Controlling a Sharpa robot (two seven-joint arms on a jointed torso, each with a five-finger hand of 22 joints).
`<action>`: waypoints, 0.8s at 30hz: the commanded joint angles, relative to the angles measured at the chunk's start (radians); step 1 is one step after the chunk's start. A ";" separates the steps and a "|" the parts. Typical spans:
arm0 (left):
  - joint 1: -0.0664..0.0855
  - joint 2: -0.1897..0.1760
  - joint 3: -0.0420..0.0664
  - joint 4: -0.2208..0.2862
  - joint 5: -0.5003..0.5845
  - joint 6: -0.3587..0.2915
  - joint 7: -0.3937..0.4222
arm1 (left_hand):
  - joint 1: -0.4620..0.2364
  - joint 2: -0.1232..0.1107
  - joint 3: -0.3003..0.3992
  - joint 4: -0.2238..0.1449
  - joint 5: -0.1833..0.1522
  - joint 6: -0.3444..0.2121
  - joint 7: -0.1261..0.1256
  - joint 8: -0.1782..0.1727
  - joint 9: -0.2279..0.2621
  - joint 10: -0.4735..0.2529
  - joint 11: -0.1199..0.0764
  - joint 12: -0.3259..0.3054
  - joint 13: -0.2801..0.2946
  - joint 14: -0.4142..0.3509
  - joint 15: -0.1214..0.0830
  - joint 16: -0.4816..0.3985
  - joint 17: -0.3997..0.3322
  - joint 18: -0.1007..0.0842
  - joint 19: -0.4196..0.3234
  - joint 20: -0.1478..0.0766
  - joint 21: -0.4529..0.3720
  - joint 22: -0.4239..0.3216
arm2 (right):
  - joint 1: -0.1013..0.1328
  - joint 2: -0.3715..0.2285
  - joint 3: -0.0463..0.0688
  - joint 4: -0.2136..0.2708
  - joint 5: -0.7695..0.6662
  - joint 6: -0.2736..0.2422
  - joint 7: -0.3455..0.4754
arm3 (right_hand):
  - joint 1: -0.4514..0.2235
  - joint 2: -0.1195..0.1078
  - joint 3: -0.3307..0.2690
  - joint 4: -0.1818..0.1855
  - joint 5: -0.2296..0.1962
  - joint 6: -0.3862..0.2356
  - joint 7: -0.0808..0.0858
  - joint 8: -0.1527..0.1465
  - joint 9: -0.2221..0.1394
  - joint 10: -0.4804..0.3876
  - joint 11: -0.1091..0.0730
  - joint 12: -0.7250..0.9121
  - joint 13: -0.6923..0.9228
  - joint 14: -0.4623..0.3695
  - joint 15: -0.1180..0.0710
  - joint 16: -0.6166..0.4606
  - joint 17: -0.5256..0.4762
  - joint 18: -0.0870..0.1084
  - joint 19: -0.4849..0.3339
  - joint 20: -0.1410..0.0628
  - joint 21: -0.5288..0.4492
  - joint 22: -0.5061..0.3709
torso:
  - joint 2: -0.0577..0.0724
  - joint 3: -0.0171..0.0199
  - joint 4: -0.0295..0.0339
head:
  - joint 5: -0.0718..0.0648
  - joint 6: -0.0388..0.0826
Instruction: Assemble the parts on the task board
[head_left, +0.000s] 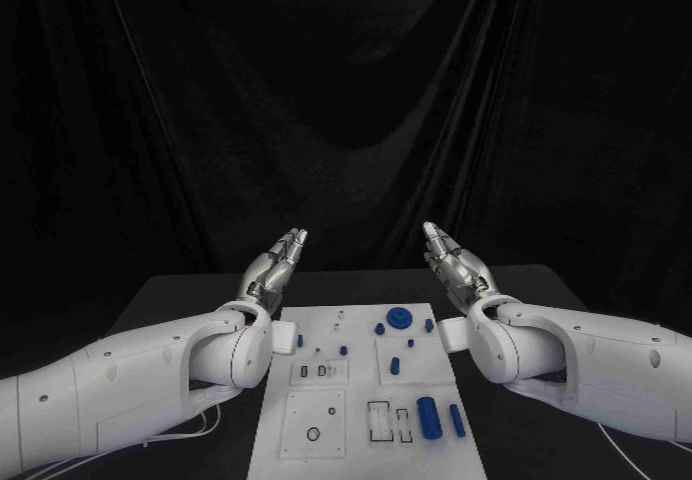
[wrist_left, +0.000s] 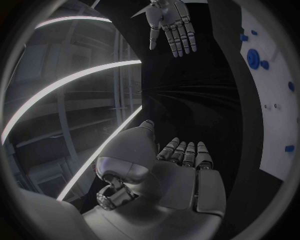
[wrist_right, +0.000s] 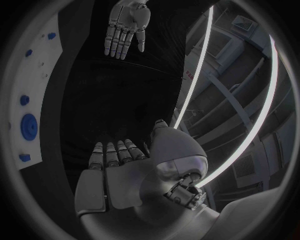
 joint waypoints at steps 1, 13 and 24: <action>0.025 0.006 -0.017 -0.012 0.062 0.234 0.070 | 0.047 0.012 -0.007 0.017 0.015 0.012 0.001 0.007 0.002 -0.002 -0.008 -0.007 -0.001 0.000 -0.016 -0.004 -0.001 0.014 0.001 -0.006 -0.006 -0.001 | 0.017 0.002 -0.014 -0.005 0.053 0.153 0.009 | 0.046 0.008 -0.016 0.011 0.012 0.004 -0.001 0.007 0.001 0.000 0.007 -0.004 0.000 0.000 -0.057 -0.004 -0.002 0.010 -0.006 0.017 -0.004 -0.001 | 0.000 -0.0002 0.0000 | 0.000 0.000; 0.096 0.020 -0.093 -0.049 0.129 0.517 0.126 | 0.050 0.008 -0.010 0.016 0.015 0.018 -0.001 0.009 0.003 -0.002 -0.009 -0.007 -0.001 0.000 -0.014 -0.004 -0.001 0.018 0.001 0.001 -0.006 -0.001 | 0.030 0.002 -0.029 -0.008 0.063 0.180 0.010 | 0.051 0.001 -0.019 0.010 0.003 0.020 0.025 0.015 0.005 0.000 0.038 -0.007 -0.001 0.000 -0.015 -0.004 -0.002 0.004 -0.006 0.053 -0.004 -0.001 | 0.000 -0.0002 0.0000 | 0.000 0.000; 0.099 -0.005 -0.101 -0.078 0.043 0.582 0.174 | 0.069 0.007 -0.018 0.015 0.015 0.013 -0.004 0.007 0.002 -0.002 -0.006 -0.007 -0.001 0.000 -0.008 -0.004 -0.001 0.036 0.001 0.026 -0.006 -0.001 | 0.029 -0.048 -0.029 -0.025 -0.117 0.283 -0.046 | 0.097 -0.007 -0.007 0.007 0.042 0.056 0.046 0.032 0.010 0.001 0.092 0.005 0.002 0.000 0.040 -0.004 -0.002 0.005 -0.006 0.110 -0.004 -0.001 | 0.015 -0.0028 0.0022 | 0.011 -0.046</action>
